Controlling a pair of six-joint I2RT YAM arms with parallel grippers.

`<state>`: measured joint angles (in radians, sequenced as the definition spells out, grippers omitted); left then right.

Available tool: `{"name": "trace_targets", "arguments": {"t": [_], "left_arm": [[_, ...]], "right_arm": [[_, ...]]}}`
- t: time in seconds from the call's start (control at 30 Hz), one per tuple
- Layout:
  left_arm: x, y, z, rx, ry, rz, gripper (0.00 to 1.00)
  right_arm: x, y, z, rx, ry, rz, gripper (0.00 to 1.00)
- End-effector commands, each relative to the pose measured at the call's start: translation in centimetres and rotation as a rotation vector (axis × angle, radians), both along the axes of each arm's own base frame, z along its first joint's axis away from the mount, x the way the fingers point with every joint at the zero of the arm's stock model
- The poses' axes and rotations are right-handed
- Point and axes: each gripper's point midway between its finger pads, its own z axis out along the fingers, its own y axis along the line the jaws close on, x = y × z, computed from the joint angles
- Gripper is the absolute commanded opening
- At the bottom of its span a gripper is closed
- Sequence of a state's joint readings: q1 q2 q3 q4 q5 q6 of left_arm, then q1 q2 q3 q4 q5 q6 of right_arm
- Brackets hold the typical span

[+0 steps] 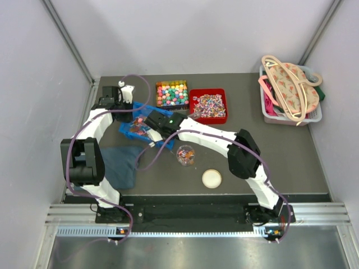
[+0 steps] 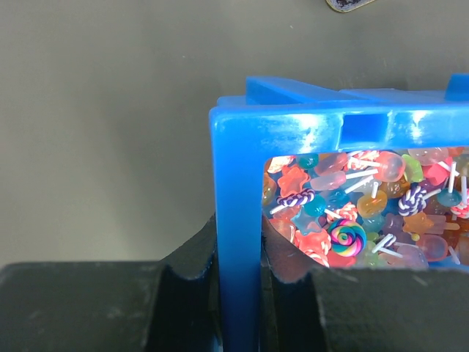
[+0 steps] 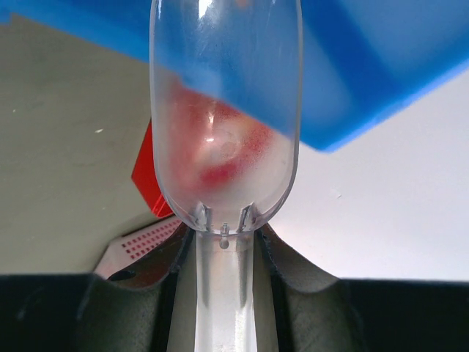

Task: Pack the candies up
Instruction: Scoop the fake candies from the storage box.

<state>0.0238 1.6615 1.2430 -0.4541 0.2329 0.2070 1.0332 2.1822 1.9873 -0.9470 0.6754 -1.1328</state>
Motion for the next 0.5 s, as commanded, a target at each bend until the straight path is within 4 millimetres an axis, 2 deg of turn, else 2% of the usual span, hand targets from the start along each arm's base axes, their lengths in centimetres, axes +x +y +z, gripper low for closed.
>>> {"name": "trace_targets", "arguments": {"t": [0.0, 0.1, 0.23, 0.27, 0.47], "left_arm": [[1.9, -1.2, 4.3, -0.084, -0.125, -0.005, 0.0], [1.8, -1.2, 4.6, -0.082, -0.131, -0.005, 0.0], [1.8, -1.3, 4.8, -0.084, -0.137, -0.005, 0.0], [1.7, -1.3, 4.7, -0.084, -0.135, -0.005, 0.0], [1.6, -1.4, 5.1, -0.094, -0.141, -0.011, 0.0]], "right_arm": [[-0.1, 2.0, 0.4, -0.026, -0.037, 0.047, 0.0], [-0.8, 2.5, -0.9, -0.049, -0.003, 0.07, 0.0], [-2.0, 3.7, -1.9, -0.034, 0.066, 0.097, 0.0], [-2.1, 4.2, -1.6, -0.017, 0.073, 0.102, 0.0], [-3.7, 5.3, -3.6, 0.016, 0.209, 0.107, 0.0]]}}
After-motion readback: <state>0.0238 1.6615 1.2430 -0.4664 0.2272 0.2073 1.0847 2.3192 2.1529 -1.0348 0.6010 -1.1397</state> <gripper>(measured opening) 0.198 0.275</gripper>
